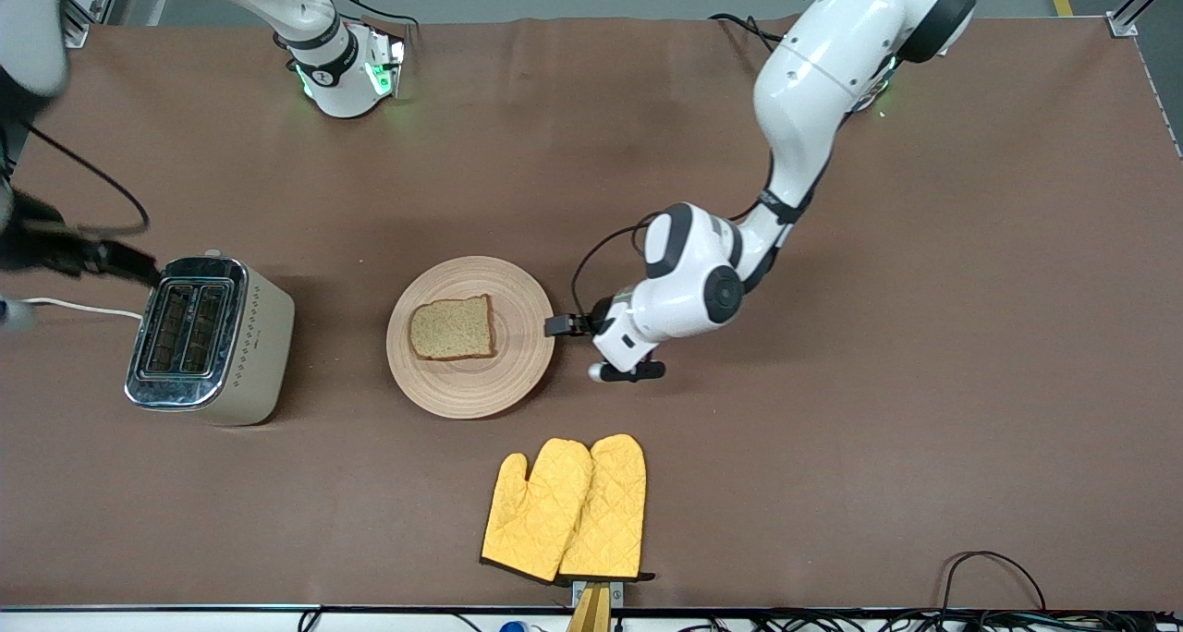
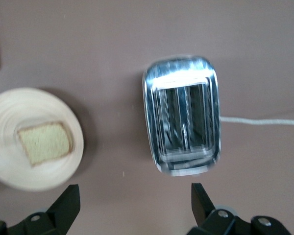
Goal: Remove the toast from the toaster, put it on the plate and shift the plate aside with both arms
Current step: 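Withdraw the right gripper while the left gripper grips the plate rim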
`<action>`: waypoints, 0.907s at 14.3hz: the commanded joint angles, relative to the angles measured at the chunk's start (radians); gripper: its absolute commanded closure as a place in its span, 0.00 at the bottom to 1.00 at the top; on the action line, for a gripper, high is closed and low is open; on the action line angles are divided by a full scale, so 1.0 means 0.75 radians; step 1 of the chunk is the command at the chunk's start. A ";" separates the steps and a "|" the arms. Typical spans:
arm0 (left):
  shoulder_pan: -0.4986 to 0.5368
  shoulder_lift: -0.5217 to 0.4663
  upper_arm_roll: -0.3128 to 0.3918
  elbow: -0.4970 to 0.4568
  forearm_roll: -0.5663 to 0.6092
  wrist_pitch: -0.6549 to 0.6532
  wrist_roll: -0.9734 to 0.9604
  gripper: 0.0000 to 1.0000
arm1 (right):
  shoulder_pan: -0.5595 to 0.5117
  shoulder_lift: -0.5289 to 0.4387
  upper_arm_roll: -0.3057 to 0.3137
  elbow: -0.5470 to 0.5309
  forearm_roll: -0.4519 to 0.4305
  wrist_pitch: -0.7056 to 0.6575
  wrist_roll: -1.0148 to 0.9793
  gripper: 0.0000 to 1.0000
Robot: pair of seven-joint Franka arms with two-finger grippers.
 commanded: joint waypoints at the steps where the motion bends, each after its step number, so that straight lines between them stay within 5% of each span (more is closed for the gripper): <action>1: -0.008 0.131 -0.061 0.087 -0.020 0.140 0.076 0.01 | -0.002 -0.162 0.013 -0.071 -0.044 -0.053 0.013 0.00; 3: -0.010 0.164 -0.094 0.087 -0.018 0.218 0.094 0.15 | -0.020 -0.203 0.013 -0.167 -0.074 -0.003 0.007 0.00; 5: -0.018 0.164 -0.101 0.087 -0.018 0.233 0.190 0.73 | -0.040 -0.315 0.011 -0.344 -0.087 0.136 -0.008 0.00; 7: -0.018 0.162 -0.105 0.087 -0.022 0.233 0.184 0.98 | -0.053 -0.326 0.011 -0.362 -0.087 0.143 -0.008 0.00; 13: 0.031 0.105 -0.109 0.085 -0.033 0.158 0.199 1.00 | -0.061 -0.320 0.013 -0.341 -0.091 0.139 -0.008 0.00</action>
